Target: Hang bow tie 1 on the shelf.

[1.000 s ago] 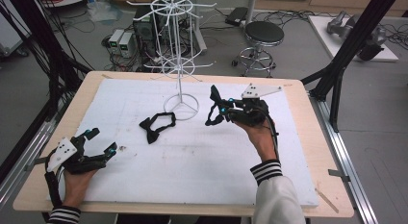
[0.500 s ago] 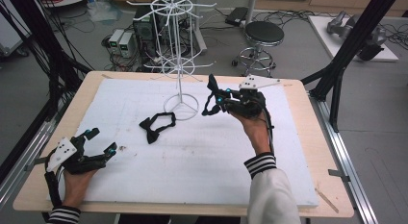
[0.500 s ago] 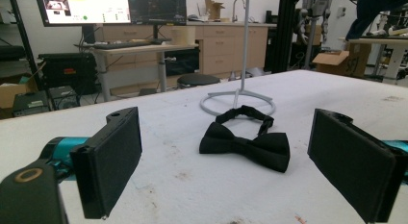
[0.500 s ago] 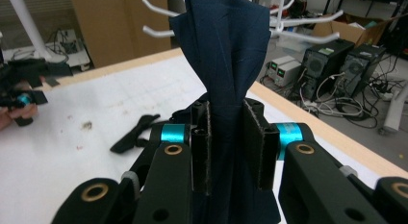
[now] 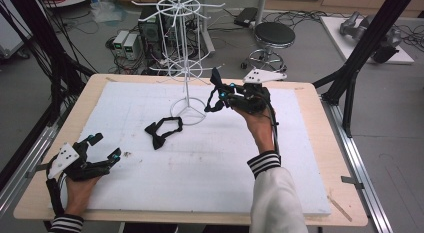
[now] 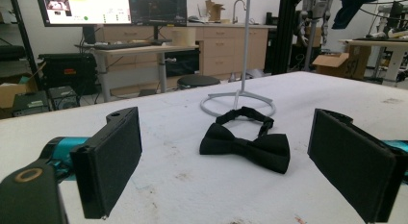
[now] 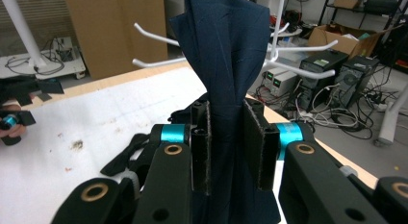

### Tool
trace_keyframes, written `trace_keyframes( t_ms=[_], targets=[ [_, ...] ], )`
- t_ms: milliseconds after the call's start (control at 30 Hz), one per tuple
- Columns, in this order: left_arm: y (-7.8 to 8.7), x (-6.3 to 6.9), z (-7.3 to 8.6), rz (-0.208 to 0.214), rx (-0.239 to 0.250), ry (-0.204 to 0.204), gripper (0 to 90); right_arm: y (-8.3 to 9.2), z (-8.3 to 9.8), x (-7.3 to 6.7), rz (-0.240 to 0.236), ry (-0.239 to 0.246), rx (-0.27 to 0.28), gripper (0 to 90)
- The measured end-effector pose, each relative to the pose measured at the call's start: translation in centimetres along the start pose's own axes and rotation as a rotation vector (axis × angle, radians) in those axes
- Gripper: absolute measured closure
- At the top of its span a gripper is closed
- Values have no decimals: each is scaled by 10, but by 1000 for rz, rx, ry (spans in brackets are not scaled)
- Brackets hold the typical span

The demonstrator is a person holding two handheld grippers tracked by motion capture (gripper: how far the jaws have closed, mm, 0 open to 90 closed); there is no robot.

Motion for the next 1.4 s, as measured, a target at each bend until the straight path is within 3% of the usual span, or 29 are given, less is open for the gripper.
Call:
trace_keyframes(
  t_ms=[400, 800, 1400],
  targets=[
    [0, 0, 0, 0, -1, 1, 121, -16, -14, 2, -10, 0, 18, 749],
    [0, 0, 0, 1, 1, 4, 121, -26, -27, 11, 37, 18, 17, 748],
    [1, -1, 0, 4, 3, 9, 121, -39, -28, 21, 77, 20, 10, 744]
  ],
)
Point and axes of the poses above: each handheld gripper's, and its own axes: y roughly backward along the jaws, z roughly out of its underside, x roughly to its right, the point moved 6 cm from there along -y, roughly forward along the jaws, and after that the axes turned 4 degrees about -z, right-handed, at the moved point
